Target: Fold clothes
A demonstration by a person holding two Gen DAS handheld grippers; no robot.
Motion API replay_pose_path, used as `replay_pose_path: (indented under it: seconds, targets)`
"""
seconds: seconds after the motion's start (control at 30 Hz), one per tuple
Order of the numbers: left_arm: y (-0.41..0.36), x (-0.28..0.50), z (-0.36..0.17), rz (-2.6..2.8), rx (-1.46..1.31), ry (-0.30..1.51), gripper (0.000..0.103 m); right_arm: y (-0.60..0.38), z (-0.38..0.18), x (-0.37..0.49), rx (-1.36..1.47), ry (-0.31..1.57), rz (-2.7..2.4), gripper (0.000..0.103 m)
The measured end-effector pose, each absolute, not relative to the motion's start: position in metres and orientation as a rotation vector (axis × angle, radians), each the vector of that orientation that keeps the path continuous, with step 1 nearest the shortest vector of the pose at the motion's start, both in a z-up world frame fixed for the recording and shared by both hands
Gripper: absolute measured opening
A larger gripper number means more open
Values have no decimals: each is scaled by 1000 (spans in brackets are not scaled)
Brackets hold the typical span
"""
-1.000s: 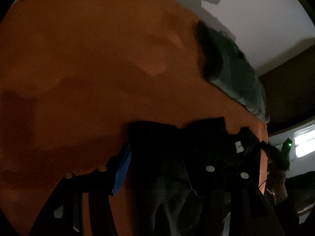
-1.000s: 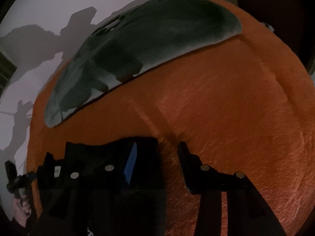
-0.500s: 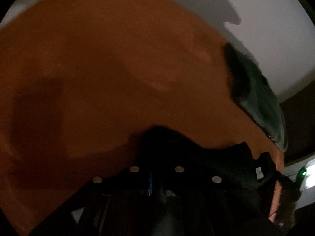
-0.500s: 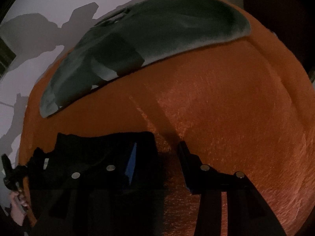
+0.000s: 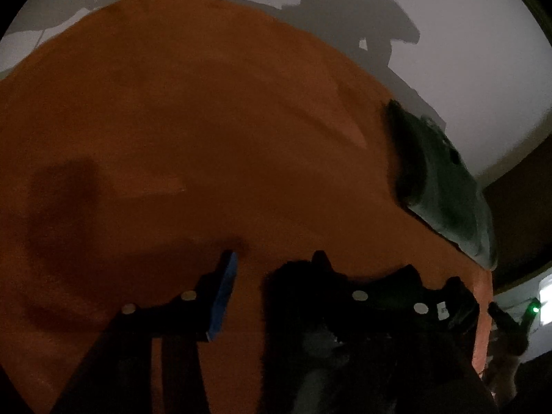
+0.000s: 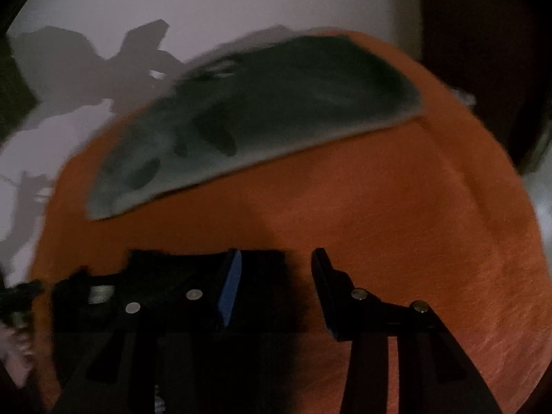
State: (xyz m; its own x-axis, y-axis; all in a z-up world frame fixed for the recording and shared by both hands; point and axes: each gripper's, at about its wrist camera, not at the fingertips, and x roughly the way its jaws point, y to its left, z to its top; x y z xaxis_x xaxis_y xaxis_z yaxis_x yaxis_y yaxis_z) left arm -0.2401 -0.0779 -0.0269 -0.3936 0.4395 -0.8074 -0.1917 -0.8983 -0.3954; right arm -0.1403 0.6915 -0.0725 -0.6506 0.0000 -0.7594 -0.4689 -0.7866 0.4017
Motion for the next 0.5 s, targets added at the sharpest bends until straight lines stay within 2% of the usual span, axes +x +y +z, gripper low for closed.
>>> replay_pose_path:
  seconds: [0.1,0.2,0.27,0.4,0.5]
  targets:
    - [-90,-246,-38,2303,-1489,-384,48,651,-54,-149,-1150,899,2584,42]
    - [-85,-252,-42,2237,-1482,-484,48,566,-61,-186,-1397,1032,2714,42]
    - [-70,-254,-43,2212,-1489,-470,48,513,-76,-209,-1575,1089,2724,42]
    - [-32,-253,-42,2199,-1501,-298,48,448,-120,-242,-1767,1093,2637,42]
    - [-7,-249,-44,2224,-1497,-168,49,429,-141,-256,-1763,1153,2579,42]
